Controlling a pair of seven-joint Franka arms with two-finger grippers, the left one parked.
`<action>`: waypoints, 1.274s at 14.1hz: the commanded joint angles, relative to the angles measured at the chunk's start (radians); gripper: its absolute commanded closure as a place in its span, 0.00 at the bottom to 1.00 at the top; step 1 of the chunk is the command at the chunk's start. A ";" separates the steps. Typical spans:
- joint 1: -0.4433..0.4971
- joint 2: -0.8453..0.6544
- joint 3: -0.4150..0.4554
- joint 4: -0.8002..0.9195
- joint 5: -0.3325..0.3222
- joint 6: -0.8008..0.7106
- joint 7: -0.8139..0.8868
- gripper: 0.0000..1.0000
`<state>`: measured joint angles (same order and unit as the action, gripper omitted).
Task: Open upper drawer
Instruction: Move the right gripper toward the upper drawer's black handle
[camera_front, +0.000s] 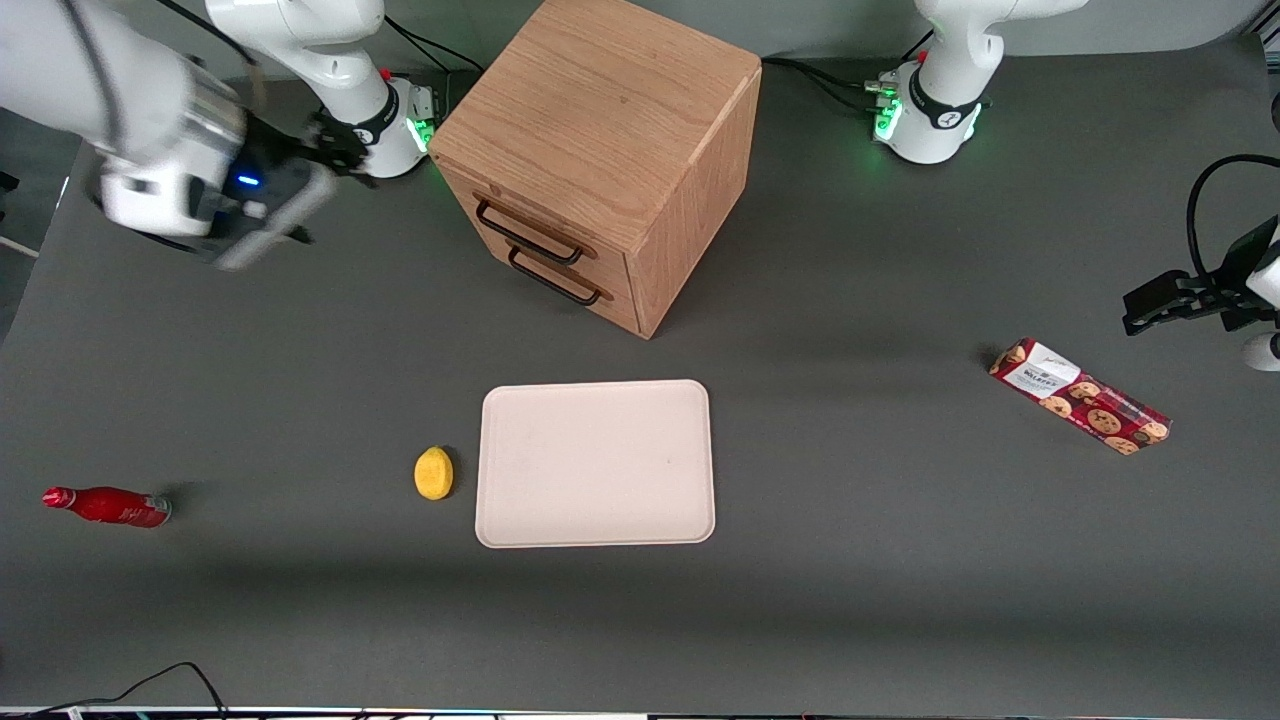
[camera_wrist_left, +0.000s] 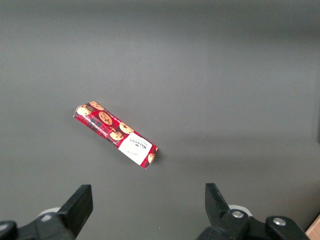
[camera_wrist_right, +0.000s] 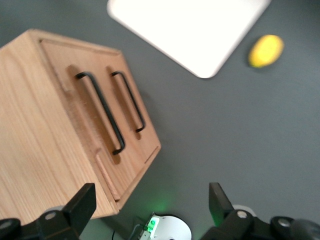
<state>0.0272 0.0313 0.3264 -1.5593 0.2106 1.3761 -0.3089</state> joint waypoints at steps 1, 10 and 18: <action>-0.001 0.097 0.028 0.016 0.023 0.004 -0.145 0.00; 0.000 0.183 0.031 -0.096 0.104 0.164 -0.291 0.00; 0.004 0.200 0.094 -0.168 0.104 0.242 -0.172 0.00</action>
<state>0.0306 0.2390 0.4009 -1.7106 0.2930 1.5952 -0.5289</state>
